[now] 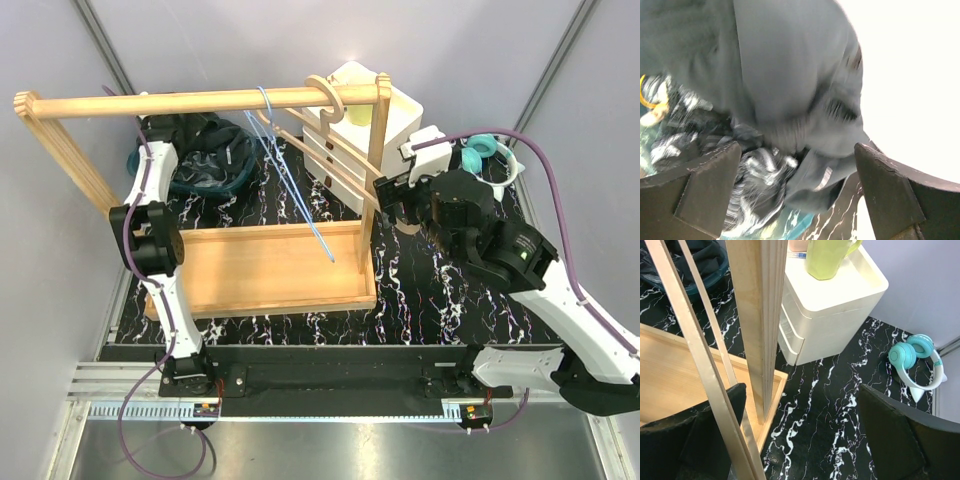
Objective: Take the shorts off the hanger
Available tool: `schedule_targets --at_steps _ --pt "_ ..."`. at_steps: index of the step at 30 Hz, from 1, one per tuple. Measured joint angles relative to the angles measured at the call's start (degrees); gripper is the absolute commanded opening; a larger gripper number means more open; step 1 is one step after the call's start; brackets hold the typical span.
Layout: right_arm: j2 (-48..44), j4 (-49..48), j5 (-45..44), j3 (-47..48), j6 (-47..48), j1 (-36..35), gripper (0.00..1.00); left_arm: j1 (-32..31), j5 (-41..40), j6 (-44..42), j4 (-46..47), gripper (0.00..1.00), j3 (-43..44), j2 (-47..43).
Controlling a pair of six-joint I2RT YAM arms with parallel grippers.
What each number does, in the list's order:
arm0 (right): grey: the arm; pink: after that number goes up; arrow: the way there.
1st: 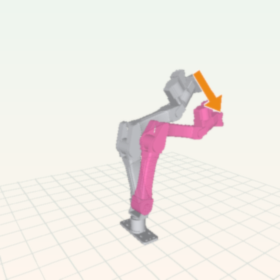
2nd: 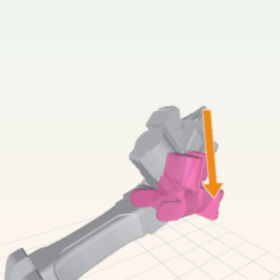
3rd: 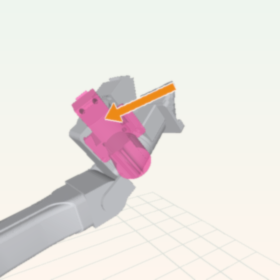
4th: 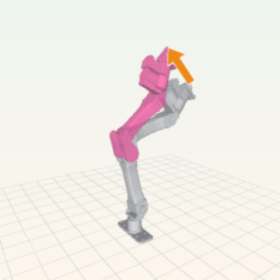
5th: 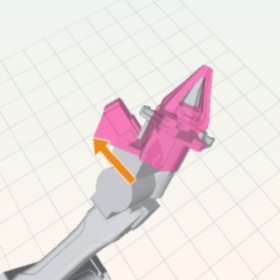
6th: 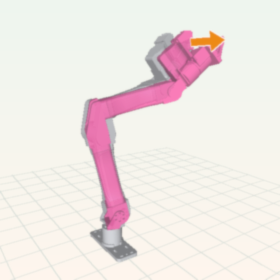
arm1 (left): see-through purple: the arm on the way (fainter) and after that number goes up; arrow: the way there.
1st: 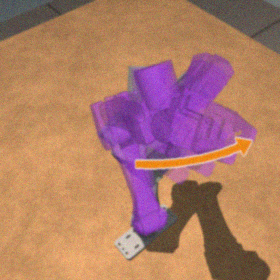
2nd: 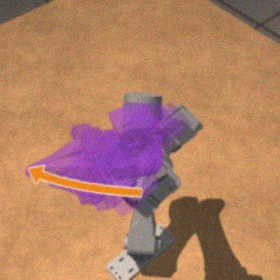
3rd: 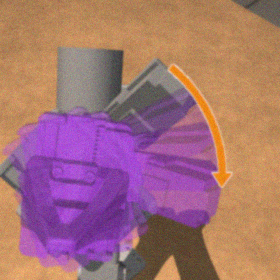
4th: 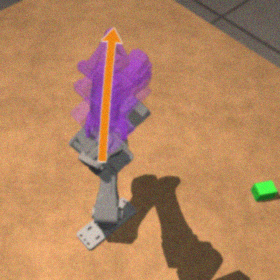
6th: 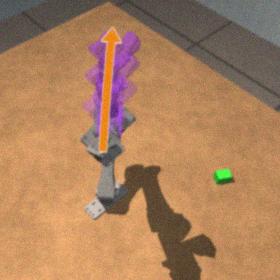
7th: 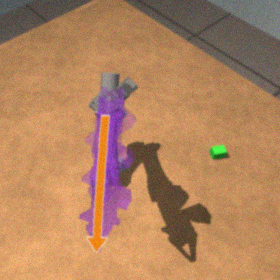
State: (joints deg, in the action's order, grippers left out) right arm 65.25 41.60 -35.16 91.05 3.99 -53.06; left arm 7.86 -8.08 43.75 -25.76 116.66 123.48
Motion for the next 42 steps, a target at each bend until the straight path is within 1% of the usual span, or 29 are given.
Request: schedule_targets --at_steps 4,11,19,22,26,32,35,38,42 --pt "-1.42 -0.07 1.55 -0.66 -1.31 0.02 1.00 -0.28 0.04 0.00 -3.72 0.99 -1.18 -2.45" --pt "-4.96 -0.24 4.81 -1.90 -5.11 0.09 1.00 -1.70 1.73 0.61 -7.72 0.98 -6.45 -11.74" --pt "-9.01 -0.28 12.17 -2.91 -10.99 0.11 1.00 -6.99 10.80 1.75 -8.87 0.95 -14.58 -20.70" --pt "-9.01 -0.20 16.65 -2.91 -12.44 0.20 1.00 -7.87 13.62 1.73 -9.44 0.95 -18.49 -23.69" --pt "-8.20 0.33 22.71 -2.89 -13.49 0.22 1.00 -7.54 15.76 0.96 -11.10 0.95 -23.52 -29.16" --pt "-8.33 1.11 28.02 -2.89 -16.37 0.22 1.00 -7.26 20.28 -0.79 -12.28 0.95 -31.85 -41.88" --pt "-9.90 0.92 30.27 -2.89 -18.69 0.22 1.00 -7.32 24.26 -0.85 -12.09 0.95 -38.32 -49.18" --pt "-11.82 -0.46 31.82 -2.91 -20.98 0.22 1.00 -8.74 26.93 -0.87 -12.17 0.96 -44.24 -54.05" --pt "-14.80 -4.13 33.90 -3.32 -25.16 0.22 1.00 -12.74 30.67 -0.96 -12.59 0.96 -51.04 -58.97"
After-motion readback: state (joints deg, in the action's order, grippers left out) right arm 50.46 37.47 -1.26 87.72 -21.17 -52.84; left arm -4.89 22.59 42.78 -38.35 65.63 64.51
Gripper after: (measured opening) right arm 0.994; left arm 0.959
